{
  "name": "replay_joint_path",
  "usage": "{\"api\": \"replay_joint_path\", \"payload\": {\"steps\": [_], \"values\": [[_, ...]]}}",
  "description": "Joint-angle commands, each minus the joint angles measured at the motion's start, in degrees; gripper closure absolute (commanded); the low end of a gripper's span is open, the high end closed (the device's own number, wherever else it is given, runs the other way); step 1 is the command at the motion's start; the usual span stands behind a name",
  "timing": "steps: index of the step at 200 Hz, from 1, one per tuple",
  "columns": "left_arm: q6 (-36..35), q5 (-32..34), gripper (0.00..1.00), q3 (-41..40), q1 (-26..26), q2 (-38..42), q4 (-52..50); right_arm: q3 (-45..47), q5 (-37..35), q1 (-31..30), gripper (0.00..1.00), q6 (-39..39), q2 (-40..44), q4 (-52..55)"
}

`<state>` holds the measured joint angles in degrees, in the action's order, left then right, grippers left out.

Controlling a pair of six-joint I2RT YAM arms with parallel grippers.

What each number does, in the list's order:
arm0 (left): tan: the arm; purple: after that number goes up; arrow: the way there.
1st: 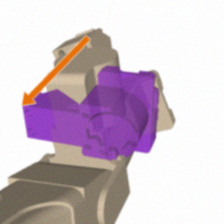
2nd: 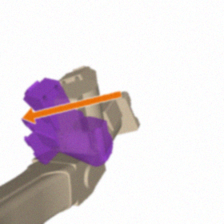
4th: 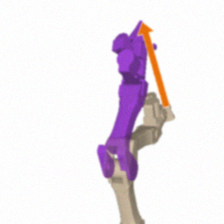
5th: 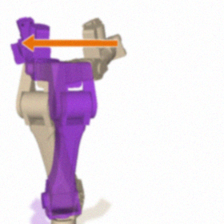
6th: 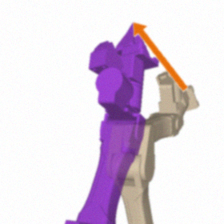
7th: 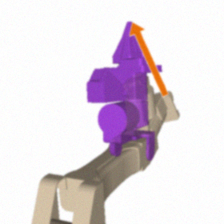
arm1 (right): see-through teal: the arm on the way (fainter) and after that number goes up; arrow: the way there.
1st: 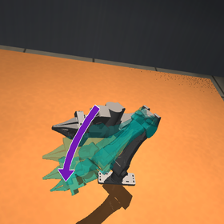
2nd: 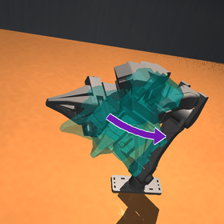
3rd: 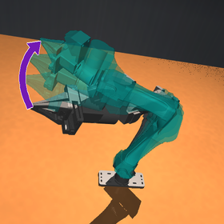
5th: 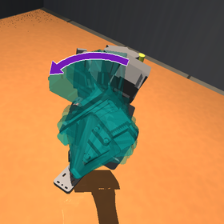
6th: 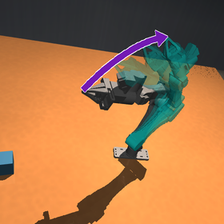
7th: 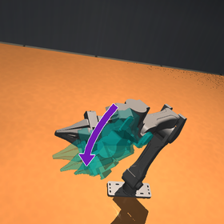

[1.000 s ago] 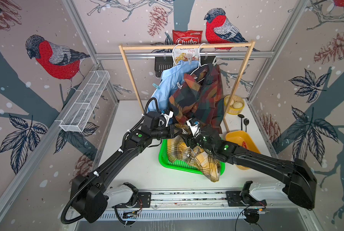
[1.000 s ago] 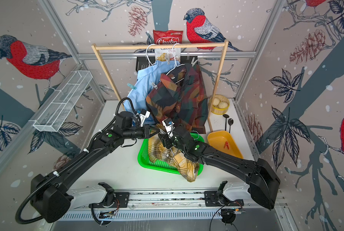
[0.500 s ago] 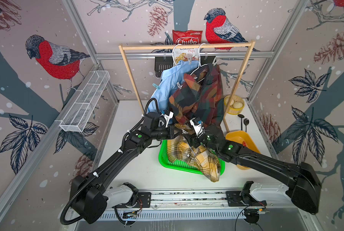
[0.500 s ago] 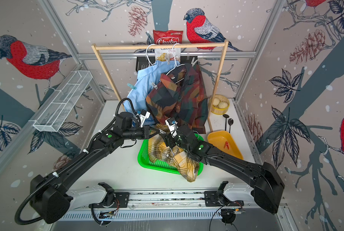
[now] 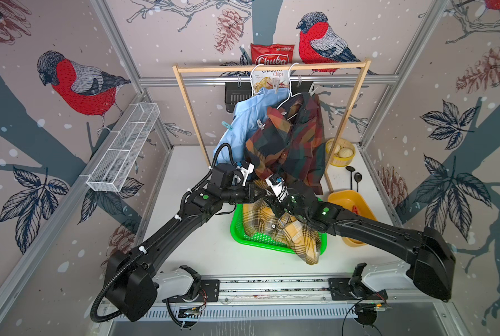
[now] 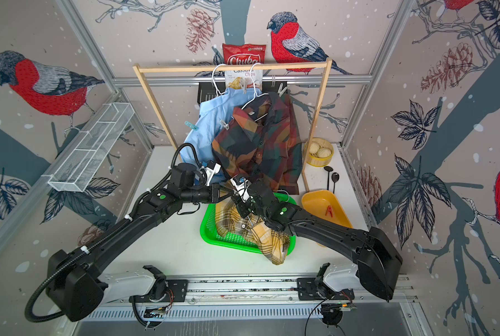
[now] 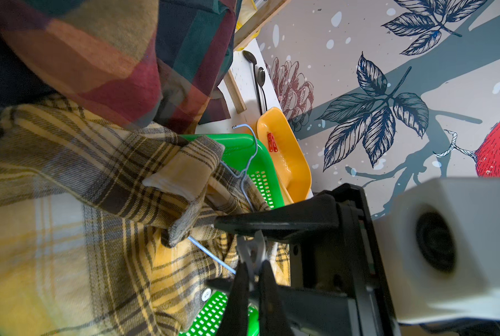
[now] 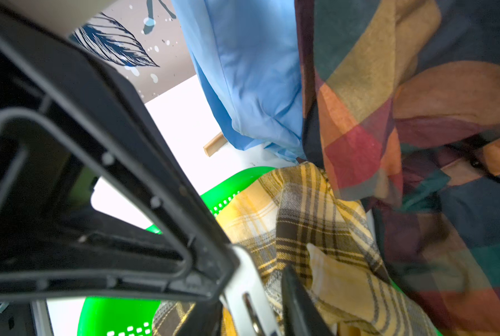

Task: Remove the clothespins securing long-sleeve shirts to the hanger
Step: Place the clamp in the storage box.

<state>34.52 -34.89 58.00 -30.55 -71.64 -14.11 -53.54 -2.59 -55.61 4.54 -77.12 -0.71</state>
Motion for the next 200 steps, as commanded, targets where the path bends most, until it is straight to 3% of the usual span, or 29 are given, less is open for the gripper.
{"api": "replay_joint_path", "payload": {"steps": [1, 56, 117, 180, 200], "values": [[-0.75, -0.57, 1.0, 0.27, -0.58, -0.84, 0.62, -0.05, 1.3, -0.4, 0.8, 0.8, 0.6, -1.46], [-0.18, 1.39, 1.0, 0.54, -2.15, -1.29, 0.4, 3.31, 0.19, -0.05, 1.0, 2.05, 3.7, -4.24], [-0.3, 2.04, 0.94, 0.1, -2.15, -1.69, 1.13, 6.18, 1.01, 1.73, 1.0, 3.49, 7.35, -5.02], [-1.48, 3.18, 0.46, 1.8, -1.96, -1.43, 1.64, 10.41, 0.89, 5.61, 1.0, 7.0, 11.63, -5.45], [-1.57, 4.33, 0.36, 2.22, -1.18, 0.25, 2.69, 11.41, -1.78, 7.95, 1.0, 9.3, 13.86, -4.15]]}}
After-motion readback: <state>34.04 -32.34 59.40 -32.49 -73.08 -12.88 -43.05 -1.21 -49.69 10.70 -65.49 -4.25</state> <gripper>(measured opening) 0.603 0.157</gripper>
